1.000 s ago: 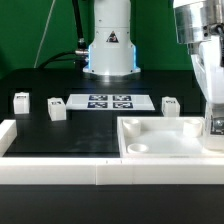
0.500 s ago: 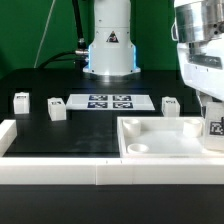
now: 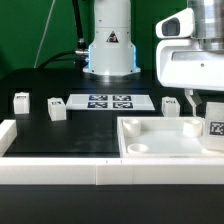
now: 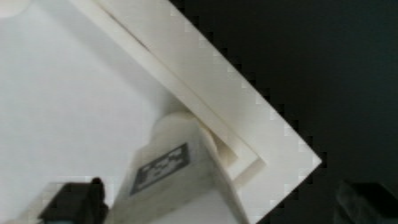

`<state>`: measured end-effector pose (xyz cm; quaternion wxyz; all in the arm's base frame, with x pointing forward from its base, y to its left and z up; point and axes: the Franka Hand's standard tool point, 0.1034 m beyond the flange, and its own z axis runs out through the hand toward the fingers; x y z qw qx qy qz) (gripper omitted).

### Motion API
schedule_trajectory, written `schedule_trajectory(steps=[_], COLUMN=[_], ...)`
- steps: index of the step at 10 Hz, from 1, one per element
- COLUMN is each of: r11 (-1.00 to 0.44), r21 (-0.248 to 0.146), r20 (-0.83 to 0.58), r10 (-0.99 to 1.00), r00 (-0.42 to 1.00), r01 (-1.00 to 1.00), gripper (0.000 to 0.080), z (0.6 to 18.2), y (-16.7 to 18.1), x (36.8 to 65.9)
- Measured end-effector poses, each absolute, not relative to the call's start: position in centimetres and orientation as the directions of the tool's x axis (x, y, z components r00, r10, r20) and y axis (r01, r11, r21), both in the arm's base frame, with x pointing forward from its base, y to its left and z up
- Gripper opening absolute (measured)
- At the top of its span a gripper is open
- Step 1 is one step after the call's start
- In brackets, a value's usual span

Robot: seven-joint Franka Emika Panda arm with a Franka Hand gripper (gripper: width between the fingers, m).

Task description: Assemble one leg

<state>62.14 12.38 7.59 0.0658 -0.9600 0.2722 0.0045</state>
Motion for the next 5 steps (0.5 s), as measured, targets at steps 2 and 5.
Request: schedule_trajectory(steps=[2,5], r11=[-0.929,-0.982], r21=[-0.114,-0.106], r20=[-0.015,0.029], r10=[-0.354,-0.163], r00=[0.935,0.986], r01=[-0.353,-0.159], gripper=[0.0649,0.0649], z=[7.59,7.51], y=[11.77,11.79], x=[62.23,62.34])
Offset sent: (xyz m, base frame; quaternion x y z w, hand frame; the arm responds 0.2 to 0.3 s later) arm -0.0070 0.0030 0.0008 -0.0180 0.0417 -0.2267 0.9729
